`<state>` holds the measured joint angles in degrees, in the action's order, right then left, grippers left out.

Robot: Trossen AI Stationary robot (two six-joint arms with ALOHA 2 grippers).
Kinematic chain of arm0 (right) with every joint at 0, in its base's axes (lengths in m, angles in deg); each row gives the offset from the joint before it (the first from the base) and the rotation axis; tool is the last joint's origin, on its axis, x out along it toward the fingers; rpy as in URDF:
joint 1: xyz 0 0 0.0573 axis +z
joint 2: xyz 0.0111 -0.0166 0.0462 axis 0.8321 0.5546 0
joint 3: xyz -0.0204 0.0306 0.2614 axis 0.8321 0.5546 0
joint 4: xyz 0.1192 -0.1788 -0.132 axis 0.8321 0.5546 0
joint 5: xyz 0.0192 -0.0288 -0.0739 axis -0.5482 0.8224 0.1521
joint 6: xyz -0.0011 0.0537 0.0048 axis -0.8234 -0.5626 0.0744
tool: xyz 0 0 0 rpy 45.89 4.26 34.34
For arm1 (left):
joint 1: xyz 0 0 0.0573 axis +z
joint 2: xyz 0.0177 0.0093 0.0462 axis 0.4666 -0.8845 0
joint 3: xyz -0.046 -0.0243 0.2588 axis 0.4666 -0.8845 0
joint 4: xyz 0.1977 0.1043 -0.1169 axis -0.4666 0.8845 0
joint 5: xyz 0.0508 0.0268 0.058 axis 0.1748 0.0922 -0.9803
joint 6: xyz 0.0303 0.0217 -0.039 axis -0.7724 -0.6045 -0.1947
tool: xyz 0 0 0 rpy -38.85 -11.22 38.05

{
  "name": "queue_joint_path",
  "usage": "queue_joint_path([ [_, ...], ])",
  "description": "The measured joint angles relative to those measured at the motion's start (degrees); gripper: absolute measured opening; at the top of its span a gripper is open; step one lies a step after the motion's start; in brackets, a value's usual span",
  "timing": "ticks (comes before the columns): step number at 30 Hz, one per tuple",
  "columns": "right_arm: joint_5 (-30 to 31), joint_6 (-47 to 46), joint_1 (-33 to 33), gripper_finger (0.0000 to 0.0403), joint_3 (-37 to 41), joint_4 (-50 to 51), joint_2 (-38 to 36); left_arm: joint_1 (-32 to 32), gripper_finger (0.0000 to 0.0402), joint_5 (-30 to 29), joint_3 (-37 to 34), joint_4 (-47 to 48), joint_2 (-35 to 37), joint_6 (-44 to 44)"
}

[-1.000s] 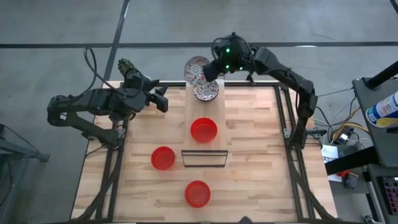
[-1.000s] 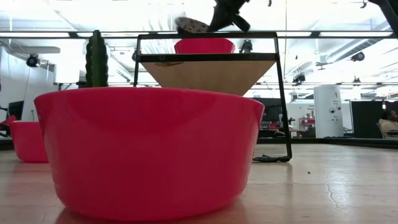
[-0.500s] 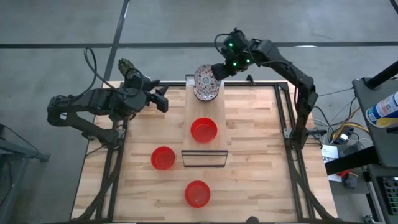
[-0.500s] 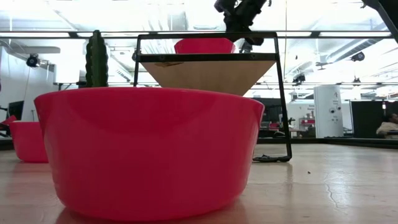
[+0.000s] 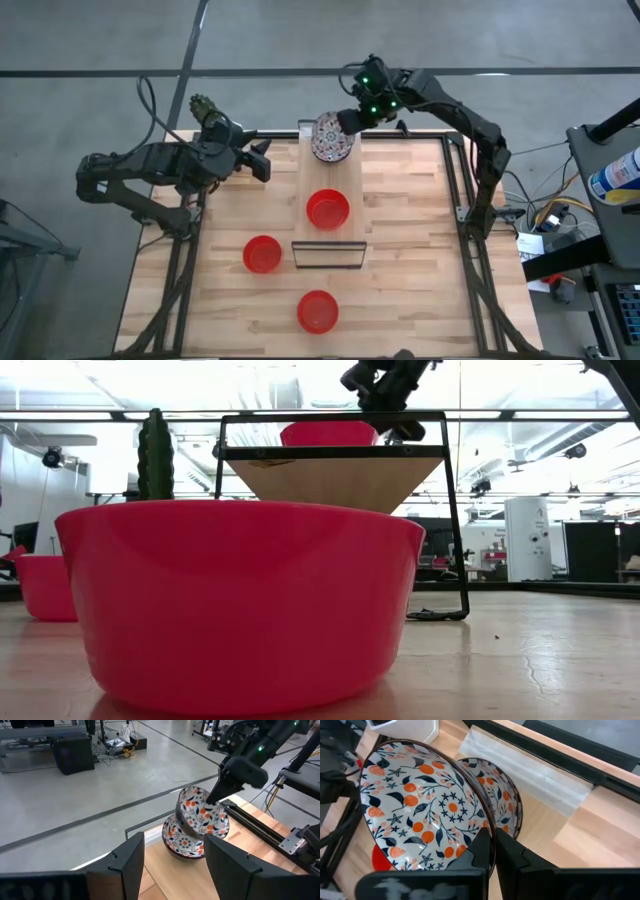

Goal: Pick & Place Mini bowls
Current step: Stack the white patterned bowl on top of the other white patterned bowls on the shelf

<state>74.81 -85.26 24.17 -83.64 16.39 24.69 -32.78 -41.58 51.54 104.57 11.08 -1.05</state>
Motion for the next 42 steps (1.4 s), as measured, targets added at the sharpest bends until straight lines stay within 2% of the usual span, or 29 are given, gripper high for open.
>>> queue_joint_path([
  [24,0.54,-2.07,-0.02,0.0008,10.94,-7.54,0.05,0.0,0.0197,3.41,-2.95,1.38,-0.28,4.86],
  [31,0.52,-2.89,-0.04,0.0011,11.1,-7.84,0.05,-0.02,0.0197,4.31,-2.95,1.38,-0.21,4.97],
  [34,0.48,-3.29,-0.02,0.0028,10.63,-8.31,0.05,-0.02,0.0197,4.31,-2.95,1.38,-0.17,5.0],
  [42,0.08,-4.77,0.02,0.0108,9.27,-8.31,0.05,-0.02,0.0197,4.31,-2.95,1.38,-0.17,4.82],
])
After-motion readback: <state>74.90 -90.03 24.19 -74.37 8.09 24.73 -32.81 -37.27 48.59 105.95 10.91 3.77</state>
